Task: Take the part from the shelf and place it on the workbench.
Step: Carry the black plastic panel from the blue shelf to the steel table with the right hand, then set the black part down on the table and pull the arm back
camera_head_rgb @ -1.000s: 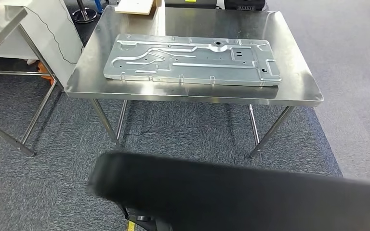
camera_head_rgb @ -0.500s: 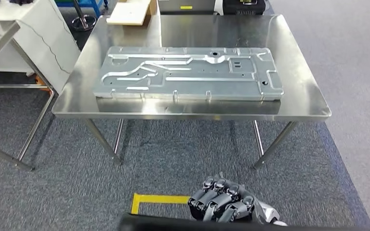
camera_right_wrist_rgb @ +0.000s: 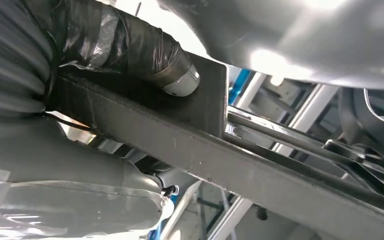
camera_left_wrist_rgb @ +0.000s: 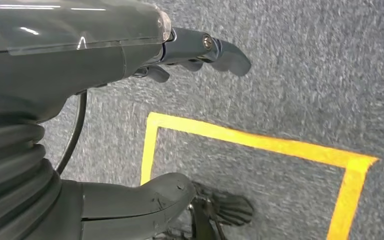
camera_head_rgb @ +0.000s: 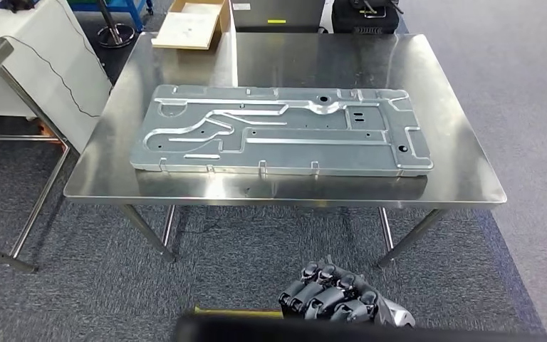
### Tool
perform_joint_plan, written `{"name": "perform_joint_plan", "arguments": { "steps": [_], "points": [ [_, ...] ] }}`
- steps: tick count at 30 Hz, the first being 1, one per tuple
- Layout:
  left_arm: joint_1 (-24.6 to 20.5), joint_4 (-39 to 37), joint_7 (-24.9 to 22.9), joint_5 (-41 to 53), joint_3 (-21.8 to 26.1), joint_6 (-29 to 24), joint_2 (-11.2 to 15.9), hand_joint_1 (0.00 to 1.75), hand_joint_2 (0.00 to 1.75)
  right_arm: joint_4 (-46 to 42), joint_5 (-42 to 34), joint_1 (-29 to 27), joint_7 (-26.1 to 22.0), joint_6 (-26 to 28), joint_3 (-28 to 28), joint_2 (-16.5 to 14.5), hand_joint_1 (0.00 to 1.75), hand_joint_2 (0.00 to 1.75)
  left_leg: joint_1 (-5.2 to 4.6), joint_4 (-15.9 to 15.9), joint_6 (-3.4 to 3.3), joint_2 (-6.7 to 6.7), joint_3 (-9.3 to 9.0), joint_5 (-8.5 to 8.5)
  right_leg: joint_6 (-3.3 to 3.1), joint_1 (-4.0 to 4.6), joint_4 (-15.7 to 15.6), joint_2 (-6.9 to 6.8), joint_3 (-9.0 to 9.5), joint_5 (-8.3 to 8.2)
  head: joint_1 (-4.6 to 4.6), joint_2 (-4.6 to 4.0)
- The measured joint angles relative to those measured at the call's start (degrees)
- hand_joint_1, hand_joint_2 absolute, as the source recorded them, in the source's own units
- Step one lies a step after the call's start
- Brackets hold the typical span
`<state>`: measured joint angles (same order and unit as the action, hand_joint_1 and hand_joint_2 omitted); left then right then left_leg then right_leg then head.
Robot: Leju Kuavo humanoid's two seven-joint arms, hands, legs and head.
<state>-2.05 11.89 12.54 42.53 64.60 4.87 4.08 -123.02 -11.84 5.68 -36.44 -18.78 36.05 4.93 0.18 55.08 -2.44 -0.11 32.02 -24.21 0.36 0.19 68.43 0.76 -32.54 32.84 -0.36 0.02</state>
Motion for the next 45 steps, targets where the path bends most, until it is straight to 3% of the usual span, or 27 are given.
{"name": "perform_joint_plan", "arguments": {
  "steps": [2,3,4,5,6,8,9,11,13,17,18,19,21,22,24,26,28,29,31,33,34,35,37,38,42,44,45],
  "points": [
    [0.0,0.0,0.0,0.0,0.1,0.0,-0.1,0.0,1.75,0.0,1.4,-0.1,-0.2,0.9,0.0,0.1,1.75,1.75,0.17,0.0,0.17,0.02,-1.29,-1.12,0.71,-0.57,4.1,-0.21,-4.17,4.01,-0.01,0.0],
    [0.0,0.0,0.0,-0.1,0.2,-0.1,-0.2,0.0,1.75,0.0,2.3,-0.2,-0.4,1.5,0.0,0.1,1.75,1.75,0.27,0.0,0.28,-0.01,-2.09,-1.76,0.94,-0.79,3.9,-0.32,-5.16,4.96,0.0,0.0],
    [0.0,0.0,0.1,-0.3,0.4,-0.1,-0.2,0.0,1.75,0.0,3.3,-0.3,-0.6,2.4,0.0,0.2,1.75,1.75,0.36,0.0,0.42,-0.05,-3.02,-2.47,1.06,-0.95,1.9,-0.44,-5.34,4.26,0.0,0.0],
    [0.0,0.0,0.1,-0.4,0.6,-0.2,-0.3,0.0,1.75,-0.1,4.2,-0.4,-0.8,3.2,-0.1,0.3,1.75,1.75,0.43,0.0,0.62,-0.08,-4.0,-3.22,1.08,-1.05,-1.2,-0.56,-4.96,1.78,0.01,0.0],
    [0.0,0.0,0.2,-0.6,0.8,-0.3,-0.3,0.0,1.75,-0.1,5.1,-0.6,-0.9,4.2,-0.2,0.5,1.75,1.75,0.46,0.2,0.91,-0.11,-4.94,-3.98,0.96,-1.07,-4.8,-0.7,-4.47,-2.08,0.01,0.0],
    [-0.1,0.0,0.3,-0.9,1.1,-0.4,-0.4,0.0,1.75,-0.2,6.6,-1.0,-0.8,5.9,-0.4,0.8,1.75,1.75,0.39,0.3,1.74,-0.21,-5.94,-5.33,0.29,-0.81,-9.3,-0.83,-3.73,-7.99,0.01,0.0],
    [-0.1,0.0,0.4,-1.0,1.3,-0.4,-0.5,0.0,1.75,-0.2,7.3,-1.2,-0.7,6.7,-0.6,1.0,1.75,1.75,0.36,0.5,2.17,-0.22,-6.21,-5.74,-0.18,-0.66,-10.0,-0.77,-3.64,-9.21,0.01,0.0],
    [-0.2,0.0,0.5,-1.0,1.5,-0.3,-0.5,0.0,1.75,-0.2,7.8,-0.9,0.1,8.4,-1.0,1.5,1.75,1.75,0.45,0.7,2.86,-0.14,-6.44,-6.07,-1.12,-0.59,-10.3,-0.54,-3.15,-9.24,-0.01,0.0],
    [-0.4,0.0,0.6,-0.6,1.5,0.1,-0.7,0.0,1.75,0.5,6.5,1.1,2.2,9.6,-2.3,2.0,1.75,1.75,0.59,3.3,3.21,-0.1,-5.34,-7.0,-1.83,-0.73,-10.9,-0.42,-2.5,-9.15,-0.01,0.0],
    [-1.0,0.0,0.6,0.7,1.5,1.0,-0.7,0.0,1.75,5.7,3.7,8.8,8.0,9.6,-7.9,3.8,1.75,1.75,0.66,16.0,3.53,-0.1,2.85,-11.86,-2.58,-0.6,-11.1,-0.29,-2.17,-8.77,-0.02,0.0],
    [-1.0,0.0,0.5,1.0,1.5,1.2,-0.7,0.0,1.75,8.1,3.8,11.3,9.3,9.1,-9.5,4.4,1.75,1.75,0.67,16.8,3.51,-0.1,4.12,-11.52,-2.66,-0.49,-11.0,-0.19,-2.15,-8.62,-0.02,0.0],
    [-1.0,0.0,0.5,1.4,1.5,1.3,-0.7,0.0,1.75,11.0,4.6,13.9,10.6,8.7,-11.3,4.9,1.75,1.75,0.66,15.6,3.44,-0.09,4.43,-10.0,-2.66,-0.38,-10.9,-0.1,-2.08,-8.47,-0.02,0.0],
    [-1.3,0.0,0.5,1.9,1.5,1.7,-0.7,0.0,1.75,15.8,8.3,18.6,12.5,9.5,-13.9,5.4,1.75,1.75,0.55,8.8,3.02,-0.07,2.69,-4.99,-2.5,-0.2,-10.7,0.0,-1.77,-8.17,-0.02,0.0],
    [-1.4,0.0,0.5,2.2,1.5,1.9,-0.6,0.0,1.75,17.7,10.8,20.7,13.1,10.5,-14.7,5.5,1.75,1.75,0.39,5.5,2.74,-0.05,1.72,-3.43,-2.36,-0.11,-10.6,-0.01,-1.7,-8.09,-0.02,0.0],
    [-1.5,0.0,0.6,2.8,1.5,2.2,-0.5,0.0,1.75,21.7,16.6,24.4,14.3,13.3,-15.3,5.9,1.75,1.75,0.06,2.2,2.07,-0.08,0.76,-2.12,-1.88,-0.02,-10.5,0.01,-1.89,-8.06,-0.02,0.0],
    [-1.5,0.0,0.7,3.4,1.4,2.4,-0.3,0.0,1.75,25.5,22.0,27.3,15.2,16.0,-15.6,6.6,1.75,1.75,0.1,1.9,1.48,-0.16,0.68,-1.58,-1.18,0.08,-10.5,0.01,-2.11,-8.08,-0.01,0.0],
    [-1.6,0.0,0.8,3.8,1.3,2.6,-0.3,0.0,1.75,29.3,27.2,30.6,16.4,18.0,-15.7,7.4,1.75,1.75,0.45,1.3,0.88,-0.14,0.57,-0.9,-0.58,0.1,-9.2,-0.11,-2.74,-6.98,0.0,0.0],
    [-1.7,0.0,0.8,4.0,1.3,2.7,-0.3,0.0,1.75,31.3,30.1,32.5,17.3,18.8,-15.6,7.8,1.75,1.75,0.64,1.0,0.65,-0.09,0.5,-0.68,-0.32,0.04,-6.9,-0.18,-3.82,-5.55,0.0,0.0],
    [-1.8,0.0,0.8,4.4,1.2,2.9,-0.3,0.0,1.75,36.2,37.0,36.7,20.0,19.6,-14.5,8.4,1.75,1.75,0.64,1.0,0.49,-0.02,0.56,-0.63,0.12,-0.31,0.8,-0.33,-7.47,-1.83,0.0,0.0],
    [-1.9,0.0,0.7,4.8,1.1,3.0,-0.3,0.0,1.75,41.9,44.4,41.0,22.7,19.3,-12.1,8.6,1.75,1.75,0.64,1.1,0.57,0.04,0.56,-0.7,0.46,-0.66,6.3,-0.48,-10.32,-0.5,0.0,0.0],
    [-2.0,0.0,0.7,5.0,1.1,3.2,-0.3,0.0,1.75,44.8,47.8,43.1,23.7,18.8,-10.4,8.6,1.75,1.75,0.66,1.2,0.66,0.01,0.53,-0.77,0.53,-0.81,5.8,-0.55,-10.25,-1.52,0.01,0.0],
    [-2.1,0.0,0.7,5.3,1.0,3.3,-0.3,0.0,1.75,47.6,50.5,45.2,24.4,18.2,-8.7,8.5,1.75,1.75,0.71,1.3,0.82,-0.05,0.47,-0.9,0.53,-0.95,3.0,-0.61,-8.94,-3.54,0.01,0.0],
    [-2.2,0.0,0.7,5.7,1.0,3.7,-0.2,0.0,1.75,53.4,55.0,49.6,25.6,16.5,-4.5,7.7,1.75,1.75,0.69,1.6,1.33,-0.18,0.45,-1.26,0.35,-1.02,-5.2,-0.65,-5.07,-7.4,0.01,0.0],
    [-2.3,0.0,0.8,5.9,1.0,3.9,-0.2,0.0,1.75,56.3,56.7,51.7,25.9,15.5,-2.4,6.9,1.75,1.75,0.63,1.8,1.64,-0.21,0.58,-1.39,0.16,-0.94,-8.2,-0.6,-3.73,-8.35,-0.01,0.0],
    [-2.6,0.0,1.3,6.6,0.9,5.0,0.0,0.0,1.75,67.3,60.7,57.2,26.2,13.2,6.1,2.7,1.75,1.75,0.69,1.8,2.92,-0.14,0.84,-1.66,-1.12,-0.6,-10.2,-0.46,-3.02,-8.25,-0.03,0.0],
    [-2.6,0.0,1.8,6.9,0.9,5.7,0.1,0.0,1.75,71.5,61.5,58.8,25.7,12.6,9.2,0.5,1.75,1.75,0.78,4.6,3.49,-0.15,2.05,-3.48,-1.79,-0.75,-10.5,-0.55,-2.7,-8.26,-0.04,0.0],
    [-2.6,0.0,2.0,7.0,0.9,5.9,0.2,0.0,1.75,73.5,61.7,59.5,25.4,12.4,10.5,-0.7,1.75,1.75,0.81,7.8,3.73,-0.12,3.63,-5.13,-2.04,-0.71,-10.6,-0.57,-2.59,-8.2,-0.05,0.0]
  ]
}}
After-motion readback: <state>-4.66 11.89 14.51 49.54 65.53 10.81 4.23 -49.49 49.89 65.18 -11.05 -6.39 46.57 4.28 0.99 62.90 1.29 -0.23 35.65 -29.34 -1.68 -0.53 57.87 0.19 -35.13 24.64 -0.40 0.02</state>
